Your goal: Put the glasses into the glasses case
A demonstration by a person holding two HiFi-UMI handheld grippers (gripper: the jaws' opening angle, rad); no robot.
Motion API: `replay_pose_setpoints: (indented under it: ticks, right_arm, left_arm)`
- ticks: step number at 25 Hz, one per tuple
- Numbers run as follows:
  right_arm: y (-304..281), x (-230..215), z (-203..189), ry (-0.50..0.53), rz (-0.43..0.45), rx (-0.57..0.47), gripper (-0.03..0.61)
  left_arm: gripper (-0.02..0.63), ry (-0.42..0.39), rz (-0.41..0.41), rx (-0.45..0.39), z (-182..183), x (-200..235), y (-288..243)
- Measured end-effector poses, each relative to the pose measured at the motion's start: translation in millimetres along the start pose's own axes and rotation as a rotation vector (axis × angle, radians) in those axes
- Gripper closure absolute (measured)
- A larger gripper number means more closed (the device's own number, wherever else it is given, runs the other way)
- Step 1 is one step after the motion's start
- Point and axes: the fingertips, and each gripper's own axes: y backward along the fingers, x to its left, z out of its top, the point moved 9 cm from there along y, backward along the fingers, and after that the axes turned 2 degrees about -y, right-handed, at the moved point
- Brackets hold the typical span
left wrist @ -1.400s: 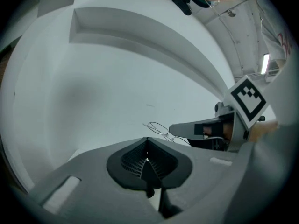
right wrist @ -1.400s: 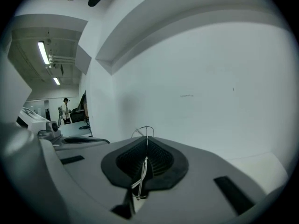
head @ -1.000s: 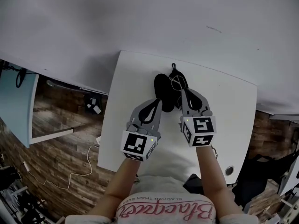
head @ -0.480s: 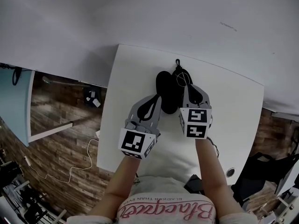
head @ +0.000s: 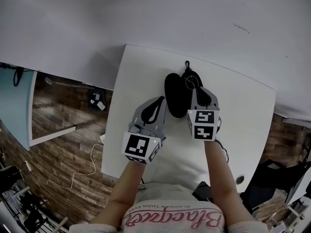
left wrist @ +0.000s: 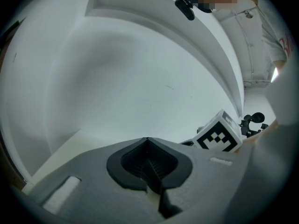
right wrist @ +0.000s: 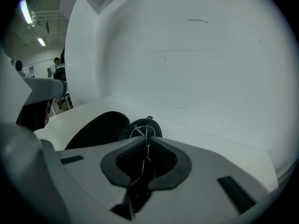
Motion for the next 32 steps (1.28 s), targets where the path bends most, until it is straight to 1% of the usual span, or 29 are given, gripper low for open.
replay_pose_setpoints:
  ticks: [1, 2, 4, 9, 12, 17, 21, 22, 23, 27, 29, 32]
  right_arm:
    - [0.7, 0.3, 0.5, 0.0, 0.003, -0.011, 0.548]
    - [1.5, 0.7, 1.1, -0.003, 0.009, -0.023, 0.503]
    - [4.4, 0.8, 2.3, -0.008, 0.018, -0.048, 0.468]
    - [28.1, 4.6, 10.0, -0.02, 0.04, -0.12, 0.453]
    - [48.0, 8.6, 12.8, -0.049, 0.083, -0.158, 0.436]
    - [80.6, 12.8, 15.7, -0.124, 0.163, -0.221, 0.376]
    - [113.1, 13.2, 17.2, -0.165, 0.198, -0.268, 0.374]
    - [121.8, 14.1, 17.8, -0.166, 0.198, -0.283, 0.382]
    - [130.8, 15.2, 18.5, -0.165, 0.193, -0.301, 0.404]
    - [167.8, 20.9, 21.4, -0.147, 0.16, -0.401, 0.537]
    - [185.2, 25.3, 22.2, -0.141, 0.172, -0.441, 0.557]
    - [211.4, 34.2, 23.3, -0.127, 0.219, -0.497, 0.568]
  left_arm:
    - [0.611, -0.002, 0.0, 0.0, 0.7, -0.1, 1.0]
    - [0.612, -0.004, 0.0, -0.001, 1.6, -0.4, 1.8]
    - [0.612, -0.008, -0.002, -0.006, 4.1, -1.6, 3.9]
    - [0.611, -0.024, -0.011, -0.027, 12.3, -9.2, 12.1]
    - [0.611, -0.034, -0.022, -0.039, 18.1, -16.6, 19.4]
    - [0.612, -0.103, -0.035, -0.075, 31.4, -26.8, 34.5]
    - [0.612, -0.121, -0.031, -0.109, 43.5, -36.4, 50.4]
    - [0.611, -0.128, -0.027, -0.115, 45.6, -39.8, 55.6]
    - [0.612, -0.134, -0.025, -0.12, 47.1, -43.6, 61.0]
    - [0.612, -0.15, -0.034, -0.137, 51.2, -62.3, 80.6]
    - [0.612, -0.159, -0.038, -0.153, 54.2, -71.5, 89.8]
    - [0.612, -0.178, -0.043, -0.182, 61.0, -84.0, 104.9]
